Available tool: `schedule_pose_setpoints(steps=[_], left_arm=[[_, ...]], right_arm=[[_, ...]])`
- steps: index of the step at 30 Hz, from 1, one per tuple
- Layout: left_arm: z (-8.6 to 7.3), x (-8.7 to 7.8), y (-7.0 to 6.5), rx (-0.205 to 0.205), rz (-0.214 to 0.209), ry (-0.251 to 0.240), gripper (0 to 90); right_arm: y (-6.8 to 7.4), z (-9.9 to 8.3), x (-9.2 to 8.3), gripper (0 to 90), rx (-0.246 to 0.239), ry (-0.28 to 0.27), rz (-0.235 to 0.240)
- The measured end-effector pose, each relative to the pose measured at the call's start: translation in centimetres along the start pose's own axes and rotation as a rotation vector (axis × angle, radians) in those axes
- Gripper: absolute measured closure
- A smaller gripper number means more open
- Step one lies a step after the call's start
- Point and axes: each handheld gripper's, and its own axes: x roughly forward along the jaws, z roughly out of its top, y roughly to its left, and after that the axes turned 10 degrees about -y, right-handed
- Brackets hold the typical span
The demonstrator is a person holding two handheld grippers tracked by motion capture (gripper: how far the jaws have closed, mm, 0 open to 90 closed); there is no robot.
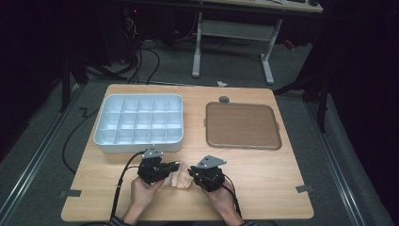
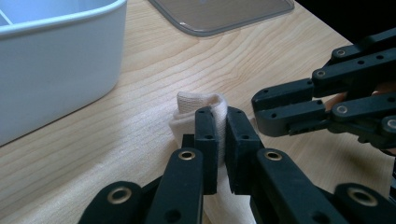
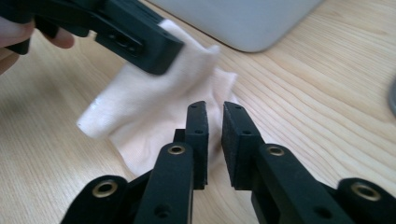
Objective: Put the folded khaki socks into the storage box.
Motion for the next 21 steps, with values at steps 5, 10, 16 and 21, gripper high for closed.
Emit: schedule_pose_setpoints(steps=[5,10,16,21], left_arm=[[0.0,0.1,0.0,-0.005,0.006,0.0,85.0],[0.0,0.1,0.0,-0.007,0.006,0.003,85.0],[0.1,0.5,-0.3,0.025,0.023,0.019,84.7],[0.6,1.1,-0.6,0.033,0.01,0.026,84.6]], right_arm=[[-0.3,-0.5,-0.2,73.6,0.023,0.007,-0.014],[-0.3,-1.1,1.2,73.0,0.037,0.054,-0.003],[-0.3,-1.3,2.3,76.1,0.035,0.081,0.019],[-0.4,-1.2,2.6,77.7,0.029,0.085,0.036]])
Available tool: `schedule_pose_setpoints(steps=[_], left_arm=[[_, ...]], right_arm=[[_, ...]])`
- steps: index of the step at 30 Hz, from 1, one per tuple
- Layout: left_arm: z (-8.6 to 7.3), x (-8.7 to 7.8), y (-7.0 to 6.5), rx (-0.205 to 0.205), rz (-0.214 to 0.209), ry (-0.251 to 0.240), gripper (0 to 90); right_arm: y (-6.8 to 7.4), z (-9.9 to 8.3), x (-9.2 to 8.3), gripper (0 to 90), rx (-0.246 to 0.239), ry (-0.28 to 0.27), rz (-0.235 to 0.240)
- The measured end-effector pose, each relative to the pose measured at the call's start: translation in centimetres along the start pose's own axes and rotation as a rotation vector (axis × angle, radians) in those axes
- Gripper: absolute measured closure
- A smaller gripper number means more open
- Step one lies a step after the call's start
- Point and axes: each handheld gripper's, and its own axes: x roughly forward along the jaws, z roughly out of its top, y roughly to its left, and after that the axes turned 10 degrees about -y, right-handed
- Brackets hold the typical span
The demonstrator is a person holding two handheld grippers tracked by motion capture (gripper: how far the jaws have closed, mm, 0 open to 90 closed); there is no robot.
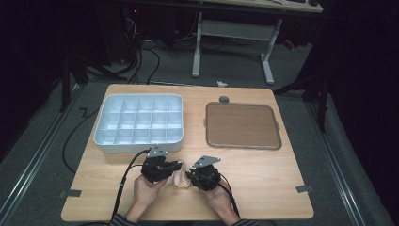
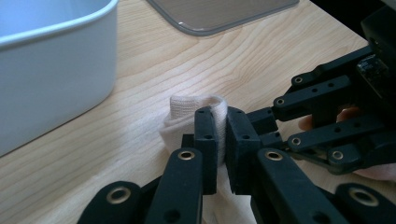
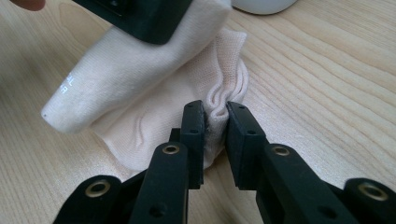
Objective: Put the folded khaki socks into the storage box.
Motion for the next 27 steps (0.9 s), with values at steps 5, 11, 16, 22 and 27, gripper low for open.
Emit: schedule_pose_setpoints(steps=[5,11,16,22,27], left_arm=[[0.1,0.7,-0.3,0.015,-0.009,0.002,84.4],[0.0,1.3,-0.4,0.034,-0.011,0.005,84.2],[-0.1,1.8,0.0,0.036,-0.005,0.007,84.0],[-0.2,2.0,0.3,0.036,-0.002,0.016,83.8],[-0.2,2.1,0.8,0.025,0.008,0.005,83.7]], right_arm=[[-0.1,0.0,0.1,77.9,0.005,-0.002,0.014],[-0.5,0.0,0.1,77.9,0.018,-0.004,0.038],[-0.4,0.5,0.4,77.8,-0.029,0.024,0.032],[-0.5,0.5,0.6,77.8,-0.024,0.01,0.037],[-1.0,0.6,0.9,77.6,-0.012,0.002,0.051]])
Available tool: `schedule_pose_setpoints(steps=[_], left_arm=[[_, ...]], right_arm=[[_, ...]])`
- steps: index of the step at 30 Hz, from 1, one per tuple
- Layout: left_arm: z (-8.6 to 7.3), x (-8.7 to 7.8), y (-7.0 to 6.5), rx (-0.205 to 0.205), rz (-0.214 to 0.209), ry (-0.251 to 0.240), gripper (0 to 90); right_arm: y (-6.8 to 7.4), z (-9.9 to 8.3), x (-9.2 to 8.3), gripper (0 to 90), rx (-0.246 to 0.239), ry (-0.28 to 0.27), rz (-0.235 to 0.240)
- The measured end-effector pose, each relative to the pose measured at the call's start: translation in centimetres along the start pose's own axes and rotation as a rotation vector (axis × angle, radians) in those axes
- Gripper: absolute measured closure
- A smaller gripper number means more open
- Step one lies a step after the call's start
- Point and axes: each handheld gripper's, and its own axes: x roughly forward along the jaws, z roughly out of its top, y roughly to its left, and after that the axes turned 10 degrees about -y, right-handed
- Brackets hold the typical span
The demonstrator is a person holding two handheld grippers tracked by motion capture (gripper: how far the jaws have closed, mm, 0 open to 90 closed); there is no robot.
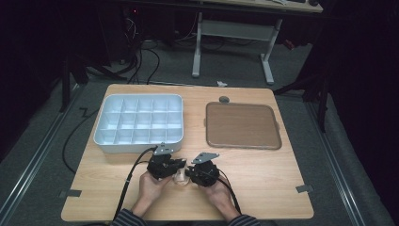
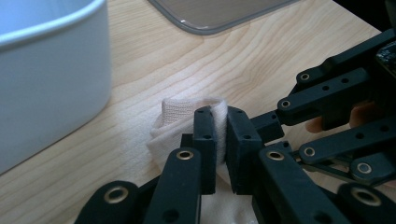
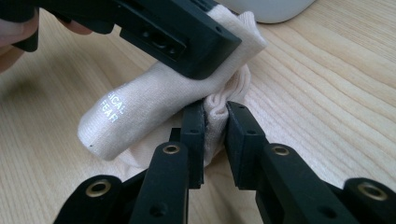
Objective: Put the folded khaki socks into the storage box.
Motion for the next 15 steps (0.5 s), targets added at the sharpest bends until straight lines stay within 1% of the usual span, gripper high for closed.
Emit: schedule_pose_setpoints(steps=[1,3,5,7,8,11,13,15], left_arm=[[0.0,0.0,0.1,-0.001,0.003,-0.001,83.7],[0.0,0.1,0.2,-0.005,0.01,0.0,83.6],[0.0,0.1,0.3,-0.001,0.015,0.006,83.6],[-0.1,0.3,0.3,0.006,0.019,0.013,83.6],[-0.2,0.3,0.2,0.013,0.021,0.02,83.6],[-0.2,0.4,0.2,0.017,0.022,0.025,83.6],[-0.3,0.4,0.2,0.019,0.023,0.026,83.6],[-0.3,0.4,0.2,0.02,0.025,0.025,83.6]], right_arm=[[-0.1,0.1,0.1,77.6,0.003,0.008,0.004],[-0.2,0.5,0.3,76.8,-0.009,0.02,0.003],[-0.3,0.6,0.4,72.9,-0.01,0.024,-0.004],[-0.4,0.5,0.2,69.6,0.016,0.024,-0.009],[-0.4,0.4,-0.1,68.7,0.027,0.018,-0.016],[-0.4,-0.1,-1.1,67.5,0.044,-0.015,-0.028],[-0.2,-0.4,-1.9,68.1,0.044,-0.029,-0.033],[0.2,-0.5,-2.7,68.5,0.032,-0.043,-0.029]])
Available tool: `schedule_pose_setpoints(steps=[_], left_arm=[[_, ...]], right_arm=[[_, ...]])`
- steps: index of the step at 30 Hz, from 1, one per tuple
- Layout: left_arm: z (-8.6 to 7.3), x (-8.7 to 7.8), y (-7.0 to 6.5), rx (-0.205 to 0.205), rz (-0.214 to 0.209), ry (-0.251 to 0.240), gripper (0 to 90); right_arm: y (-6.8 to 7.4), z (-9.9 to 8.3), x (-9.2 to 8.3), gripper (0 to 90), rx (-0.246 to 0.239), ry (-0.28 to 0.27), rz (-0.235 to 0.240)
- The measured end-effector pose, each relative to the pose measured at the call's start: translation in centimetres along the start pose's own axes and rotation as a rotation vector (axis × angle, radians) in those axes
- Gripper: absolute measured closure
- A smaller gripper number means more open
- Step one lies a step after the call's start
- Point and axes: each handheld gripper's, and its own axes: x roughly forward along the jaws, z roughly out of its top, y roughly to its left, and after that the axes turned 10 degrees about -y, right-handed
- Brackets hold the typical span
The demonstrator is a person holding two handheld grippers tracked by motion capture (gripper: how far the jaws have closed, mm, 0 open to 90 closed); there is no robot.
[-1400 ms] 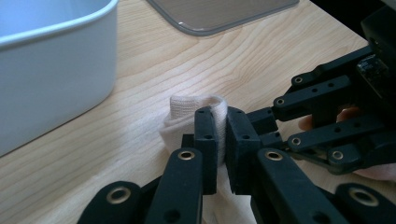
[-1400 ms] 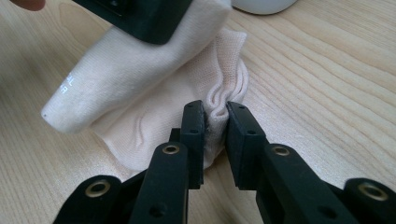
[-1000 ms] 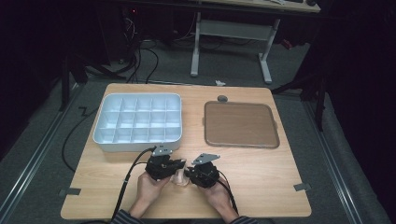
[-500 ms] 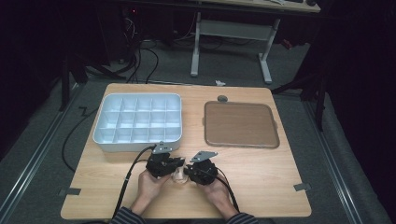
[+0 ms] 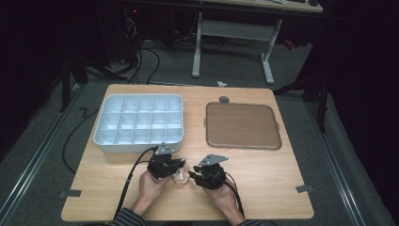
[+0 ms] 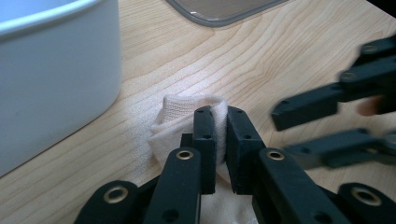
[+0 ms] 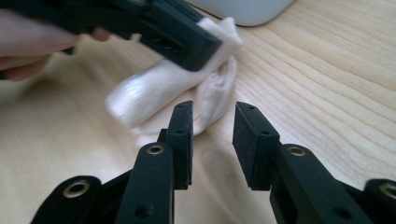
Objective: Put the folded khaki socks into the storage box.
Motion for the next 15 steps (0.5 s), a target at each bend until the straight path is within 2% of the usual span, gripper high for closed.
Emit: schedule_pose_setpoints(steps=[6,8,10,13,15], left_arm=[[-0.1,0.2,-0.1,0.003,0.006,0.002,83.6],[-0.1,0.3,-0.1,0.016,0.006,0.005,83.6],[-0.2,0.3,-0.1,0.033,0.006,0.011,83.6],[-0.2,0.3,-0.1,0.029,0.008,0.011,83.6],[-0.2,0.4,-0.1,0.024,0.005,0.01,83.6]], right_arm=[[1.8,0.2,-1.2,66.1,-0.049,-0.037,0.05],[2.1,0.3,-1.0,63.2,-0.049,-0.03,0.072],[2.3,0.4,-0.8,62.4,-0.055,-0.031,0.075],[2.6,0.5,-0.2,63.1,-0.06,-0.024,0.08],[2.8,0.5,0.2,66.8,-0.062,-0.01,0.075]])
